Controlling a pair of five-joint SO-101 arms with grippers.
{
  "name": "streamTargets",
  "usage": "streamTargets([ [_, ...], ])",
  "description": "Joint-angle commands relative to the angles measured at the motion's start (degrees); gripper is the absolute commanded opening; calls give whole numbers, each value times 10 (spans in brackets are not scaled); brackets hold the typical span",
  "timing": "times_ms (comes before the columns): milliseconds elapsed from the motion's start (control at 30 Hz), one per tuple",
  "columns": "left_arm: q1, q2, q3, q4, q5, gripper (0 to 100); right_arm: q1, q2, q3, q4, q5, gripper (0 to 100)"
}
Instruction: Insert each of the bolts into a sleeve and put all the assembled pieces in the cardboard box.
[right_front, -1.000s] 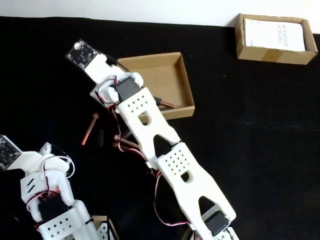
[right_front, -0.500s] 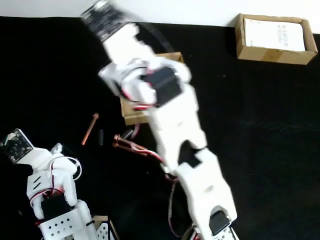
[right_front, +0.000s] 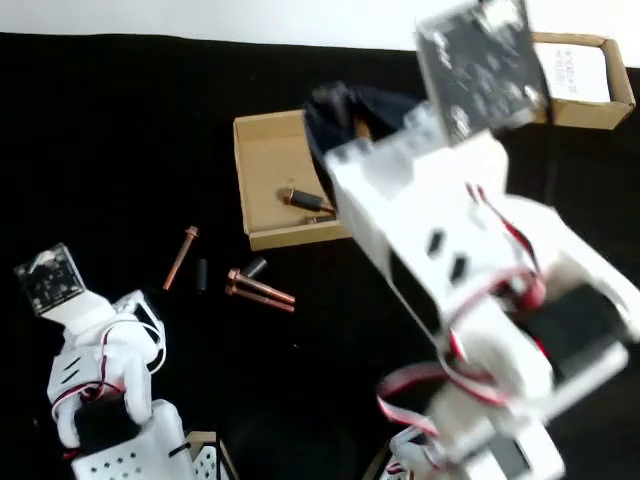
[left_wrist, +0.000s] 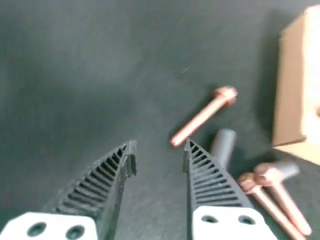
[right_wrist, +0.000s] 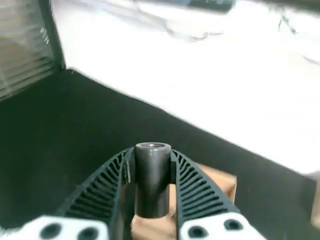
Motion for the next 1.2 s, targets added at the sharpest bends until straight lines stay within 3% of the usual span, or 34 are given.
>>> streamTargets([
  [0,44,14,-77,19,-29,163,0,-153,238,2,-47,6],
  [233,78,225,-229,30,-33,162,92,-353,540,-66,-129,6],
  [433,105,446,-394,61,-26,164,181,-512,741,-172,-128,6],
  [600,136,577,-463,72,-30,165,268,-616,891,-254,-115,6],
  [833,138,740,-502,71,-162,165,364,-731,1075,-338,-74,6],
  [1167,137,931,-625,67,-265,165,372,-809,1135,-350,-5,6],
])
